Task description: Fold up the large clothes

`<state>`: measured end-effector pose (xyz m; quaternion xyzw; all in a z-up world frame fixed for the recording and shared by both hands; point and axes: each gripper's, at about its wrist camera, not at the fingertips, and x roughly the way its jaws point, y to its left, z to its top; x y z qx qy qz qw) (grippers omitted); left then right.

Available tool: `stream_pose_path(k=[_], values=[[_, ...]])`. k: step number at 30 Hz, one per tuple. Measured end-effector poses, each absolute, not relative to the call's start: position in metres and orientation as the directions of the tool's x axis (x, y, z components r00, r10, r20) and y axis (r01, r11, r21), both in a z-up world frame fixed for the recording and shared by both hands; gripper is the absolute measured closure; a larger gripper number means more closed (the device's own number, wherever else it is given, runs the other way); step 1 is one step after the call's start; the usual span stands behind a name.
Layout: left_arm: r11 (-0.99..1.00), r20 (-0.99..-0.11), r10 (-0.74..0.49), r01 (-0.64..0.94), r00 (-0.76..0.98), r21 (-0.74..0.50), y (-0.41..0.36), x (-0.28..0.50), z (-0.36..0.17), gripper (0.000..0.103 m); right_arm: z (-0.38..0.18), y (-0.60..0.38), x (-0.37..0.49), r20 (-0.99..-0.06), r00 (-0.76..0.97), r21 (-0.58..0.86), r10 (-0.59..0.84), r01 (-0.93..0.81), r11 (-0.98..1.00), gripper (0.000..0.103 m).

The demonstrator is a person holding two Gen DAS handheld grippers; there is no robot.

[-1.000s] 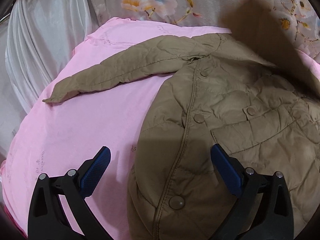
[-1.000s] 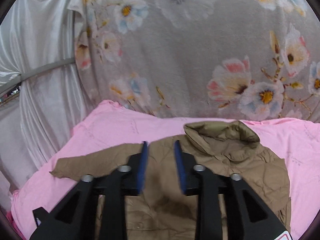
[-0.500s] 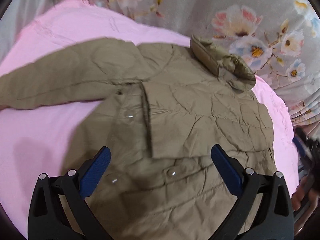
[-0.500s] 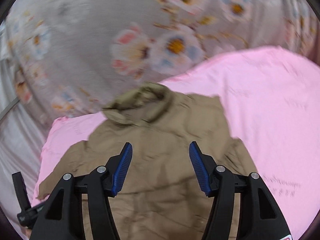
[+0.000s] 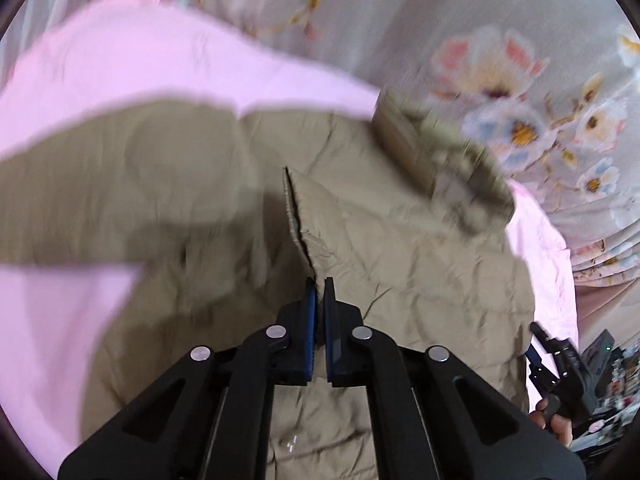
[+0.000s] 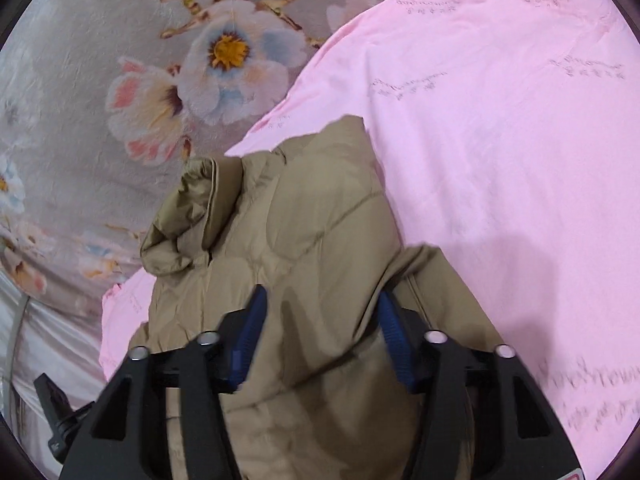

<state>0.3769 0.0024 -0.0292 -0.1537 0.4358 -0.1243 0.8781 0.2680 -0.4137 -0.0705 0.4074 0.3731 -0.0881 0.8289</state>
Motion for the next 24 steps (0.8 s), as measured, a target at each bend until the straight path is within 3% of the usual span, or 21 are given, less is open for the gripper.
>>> stream_pose_path(k=[1, 5, 7, 13, 21, 24], values=[[0.926, -0.702, -0.345, 0.104, 0.623, -0.363, 0.001, 0.378, -0.016, 0.101, -0.068, -0.413, 0.274, -0.696, 0.702, 0.594, 0.15, 0.446, 0.669, 0.098], [0.946, -0.584, -0.308, 0.179, 0.751, -0.269, -0.005, 0.372, 0.028, 0.102, -0.02, -0.402, 0.262, -0.547, 0.833, 0.611, 0.077, 0.335, 0.717, 0.099], [0.959, -0.576, -0.277, 0.18, 0.769, -0.22, -0.006, 0.373, 0.022, 0.102, -0.007, -0.392, 0.257, -0.519, 0.854, 0.559, 0.031, 0.312, 0.768, 0.099], [0.988, -0.74, -0.153, 0.129, 0.654, -0.091, -0.016, 0.39, -0.093, 0.101, -0.071, -0.381, 0.274, -0.731, 0.681, 0.368, -0.037, 0.44, 0.819, 0.1], [0.978, -0.723, -0.201, 0.099, 0.661, -0.182, 0.007, 0.368, -0.091, 0.098, -0.089, -0.376, 0.269, -0.783, 0.618, 0.306, -0.063, 0.473, 0.826, 0.101], [0.982, -0.73, -0.189, 0.104, 0.657, -0.16, 0.005, 0.352, -0.091, 0.097, -0.09, -0.375, 0.257, -0.789, 0.612, 0.312, -0.055, 0.476, 0.822, 0.101]])
